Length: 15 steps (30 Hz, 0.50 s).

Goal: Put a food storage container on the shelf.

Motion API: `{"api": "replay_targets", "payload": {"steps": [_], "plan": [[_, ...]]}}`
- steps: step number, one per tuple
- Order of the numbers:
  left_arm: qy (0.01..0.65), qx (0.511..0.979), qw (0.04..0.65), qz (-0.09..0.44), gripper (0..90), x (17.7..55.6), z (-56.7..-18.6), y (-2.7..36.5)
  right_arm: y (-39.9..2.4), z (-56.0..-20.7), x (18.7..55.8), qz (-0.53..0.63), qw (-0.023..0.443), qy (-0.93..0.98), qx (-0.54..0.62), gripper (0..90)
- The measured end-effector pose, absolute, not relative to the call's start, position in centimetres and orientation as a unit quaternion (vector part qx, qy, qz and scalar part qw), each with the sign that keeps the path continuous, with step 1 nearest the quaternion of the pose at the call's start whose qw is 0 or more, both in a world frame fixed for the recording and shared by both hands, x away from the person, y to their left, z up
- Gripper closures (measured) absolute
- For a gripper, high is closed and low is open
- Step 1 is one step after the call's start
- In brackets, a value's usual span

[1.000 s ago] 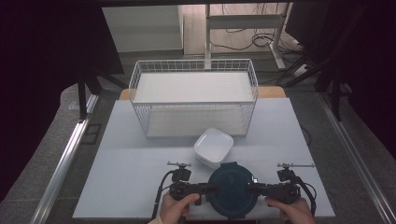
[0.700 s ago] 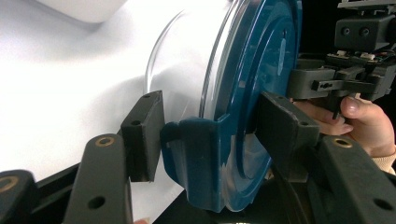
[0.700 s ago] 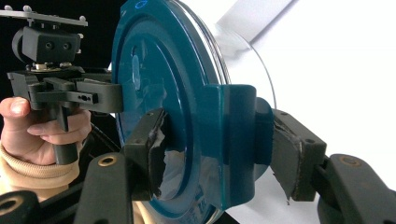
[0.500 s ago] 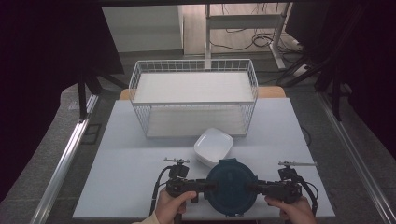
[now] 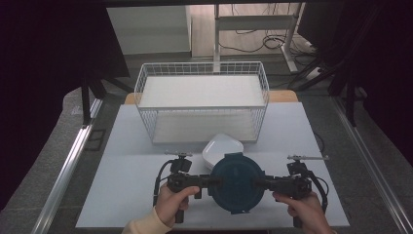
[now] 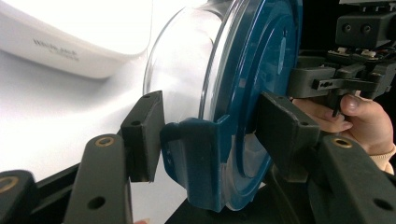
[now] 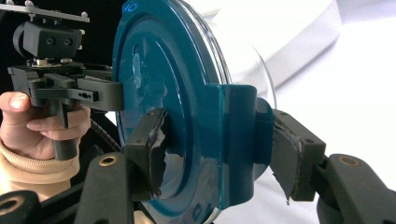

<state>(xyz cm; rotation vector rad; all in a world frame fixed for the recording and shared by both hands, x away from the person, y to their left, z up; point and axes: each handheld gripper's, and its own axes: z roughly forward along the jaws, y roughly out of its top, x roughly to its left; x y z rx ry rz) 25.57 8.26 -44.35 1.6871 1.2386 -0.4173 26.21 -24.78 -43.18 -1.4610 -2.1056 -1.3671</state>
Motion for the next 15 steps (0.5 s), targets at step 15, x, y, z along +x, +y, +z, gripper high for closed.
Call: {"api": "replay_targets", "payload": {"steps": [15], "plan": [[0.509,0.686,0.498,-0.153,42.9,27.5,-41.2,10.6,-22.5,-39.8,28.9,-0.477,0.107,-0.729,-0.479,41.1]]}}
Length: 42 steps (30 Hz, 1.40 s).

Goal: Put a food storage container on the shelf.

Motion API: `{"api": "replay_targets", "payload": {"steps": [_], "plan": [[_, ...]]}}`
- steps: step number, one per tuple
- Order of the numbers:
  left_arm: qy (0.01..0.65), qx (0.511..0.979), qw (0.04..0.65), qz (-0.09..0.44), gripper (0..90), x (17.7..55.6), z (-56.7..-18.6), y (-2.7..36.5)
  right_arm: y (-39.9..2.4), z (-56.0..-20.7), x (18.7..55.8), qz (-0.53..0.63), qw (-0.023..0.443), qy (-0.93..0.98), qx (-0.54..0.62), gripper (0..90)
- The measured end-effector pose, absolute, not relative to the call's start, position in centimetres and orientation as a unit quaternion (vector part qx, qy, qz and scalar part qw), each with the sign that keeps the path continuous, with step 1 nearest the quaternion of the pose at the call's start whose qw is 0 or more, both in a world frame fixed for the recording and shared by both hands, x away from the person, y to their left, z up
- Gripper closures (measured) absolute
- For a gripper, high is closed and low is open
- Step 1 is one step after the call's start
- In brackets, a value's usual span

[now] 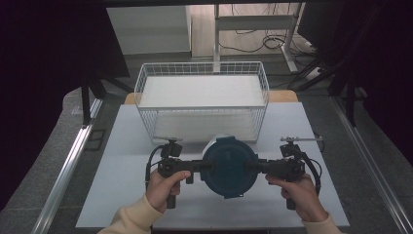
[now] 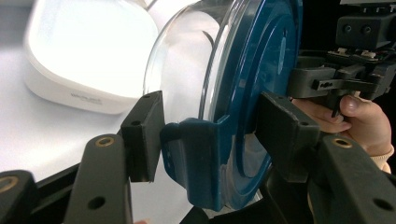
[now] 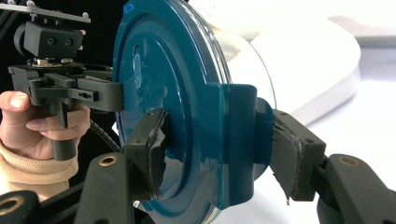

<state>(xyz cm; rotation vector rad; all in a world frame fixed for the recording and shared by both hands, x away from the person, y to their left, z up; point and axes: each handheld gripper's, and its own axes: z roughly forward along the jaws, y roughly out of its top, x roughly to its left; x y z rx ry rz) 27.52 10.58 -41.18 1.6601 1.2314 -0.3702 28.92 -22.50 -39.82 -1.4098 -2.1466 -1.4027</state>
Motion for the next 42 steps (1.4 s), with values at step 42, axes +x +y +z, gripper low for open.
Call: {"api": "replay_targets", "payload": {"steps": [42], "plan": [[0.508,0.677,0.517,-0.128,43.0,33.6,-34.5,14.9,-18.0,-32.8,36.1,-0.496,0.086,-0.742,-0.444,41.0]]}}
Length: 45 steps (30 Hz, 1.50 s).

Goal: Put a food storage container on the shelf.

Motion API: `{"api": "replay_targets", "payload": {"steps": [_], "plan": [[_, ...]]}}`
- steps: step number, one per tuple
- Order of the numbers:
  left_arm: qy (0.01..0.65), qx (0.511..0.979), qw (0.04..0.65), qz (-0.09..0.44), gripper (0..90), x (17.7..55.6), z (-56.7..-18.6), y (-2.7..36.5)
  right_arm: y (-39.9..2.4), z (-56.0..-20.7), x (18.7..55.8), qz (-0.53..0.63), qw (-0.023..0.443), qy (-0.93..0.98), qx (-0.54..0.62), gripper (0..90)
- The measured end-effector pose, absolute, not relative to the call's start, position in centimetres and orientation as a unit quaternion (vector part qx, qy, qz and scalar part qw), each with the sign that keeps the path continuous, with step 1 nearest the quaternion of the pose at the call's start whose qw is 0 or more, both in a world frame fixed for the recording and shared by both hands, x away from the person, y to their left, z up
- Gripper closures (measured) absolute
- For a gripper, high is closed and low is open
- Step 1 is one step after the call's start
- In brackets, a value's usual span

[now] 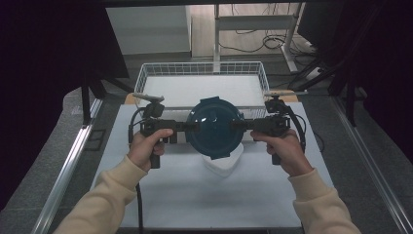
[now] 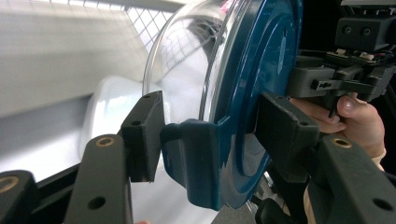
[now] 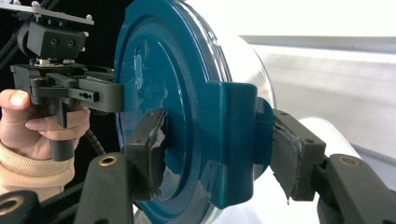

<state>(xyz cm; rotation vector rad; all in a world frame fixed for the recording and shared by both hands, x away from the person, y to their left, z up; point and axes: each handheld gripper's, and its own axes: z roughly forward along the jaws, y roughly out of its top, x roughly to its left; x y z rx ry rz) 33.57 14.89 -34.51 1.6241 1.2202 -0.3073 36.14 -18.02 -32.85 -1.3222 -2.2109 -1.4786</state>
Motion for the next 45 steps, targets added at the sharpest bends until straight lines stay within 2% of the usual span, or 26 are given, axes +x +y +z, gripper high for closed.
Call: {"api": "replay_targets", "payload": {"steps": [27,45], "plan": [[0.503,0.676,0.527,-0.112,41.9,37.7,-30.4,16.7,-16.0,-28.5,40.4,-0.506,0.064,-0.750,-0.421,41.0],[0.511,0.671,0.526,-0.112,42.1,41.9,-29.1,17.6,-15.1,-27.6,44.7,-0.508,0.071,-0.745,-0.427,41.0]]}}
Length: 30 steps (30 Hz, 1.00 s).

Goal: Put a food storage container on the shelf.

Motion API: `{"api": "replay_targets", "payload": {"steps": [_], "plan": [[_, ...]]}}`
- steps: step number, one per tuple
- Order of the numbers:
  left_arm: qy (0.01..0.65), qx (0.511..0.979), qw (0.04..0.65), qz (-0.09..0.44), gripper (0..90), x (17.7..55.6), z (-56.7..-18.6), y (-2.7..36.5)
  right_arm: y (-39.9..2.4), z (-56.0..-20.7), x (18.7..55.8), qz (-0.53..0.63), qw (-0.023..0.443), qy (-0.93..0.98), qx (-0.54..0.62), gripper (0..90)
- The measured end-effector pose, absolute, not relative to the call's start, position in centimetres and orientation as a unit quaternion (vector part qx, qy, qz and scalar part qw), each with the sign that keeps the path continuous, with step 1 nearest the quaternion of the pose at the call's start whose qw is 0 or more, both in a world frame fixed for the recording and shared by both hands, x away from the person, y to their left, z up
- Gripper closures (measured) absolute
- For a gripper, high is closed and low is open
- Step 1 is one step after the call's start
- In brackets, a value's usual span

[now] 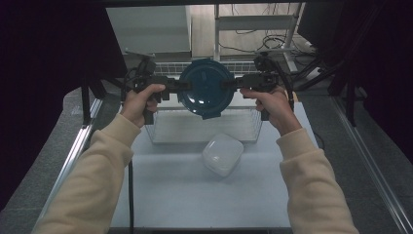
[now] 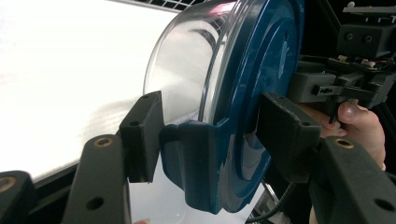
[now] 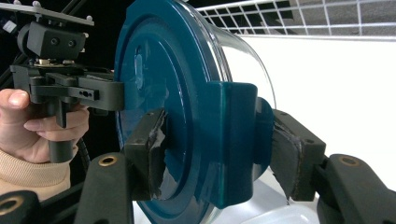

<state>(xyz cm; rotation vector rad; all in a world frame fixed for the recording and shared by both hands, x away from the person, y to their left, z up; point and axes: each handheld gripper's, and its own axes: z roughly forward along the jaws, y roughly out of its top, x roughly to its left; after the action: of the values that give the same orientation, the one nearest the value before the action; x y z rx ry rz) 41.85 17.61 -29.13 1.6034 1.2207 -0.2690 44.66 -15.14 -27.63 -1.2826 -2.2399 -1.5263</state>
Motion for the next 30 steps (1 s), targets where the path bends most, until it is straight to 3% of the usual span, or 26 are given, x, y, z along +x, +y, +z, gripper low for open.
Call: {"api": "replay_targets", "payload": {"steps": [8,30], "plan": [[0.509,0.674,0.523,-0.111,42.0,43.4,-28.6,17.8,-15.0,-27.2,45.8,-0.509,0.073,-0.741,-0.432,41.1],[0.563,0.633,0.515,-0.132,37.1,47.8,-31.9,18.7,-13.6,-30.3,50.5,-0.499,0.120,-0.714,-0.477,39.2]]}}
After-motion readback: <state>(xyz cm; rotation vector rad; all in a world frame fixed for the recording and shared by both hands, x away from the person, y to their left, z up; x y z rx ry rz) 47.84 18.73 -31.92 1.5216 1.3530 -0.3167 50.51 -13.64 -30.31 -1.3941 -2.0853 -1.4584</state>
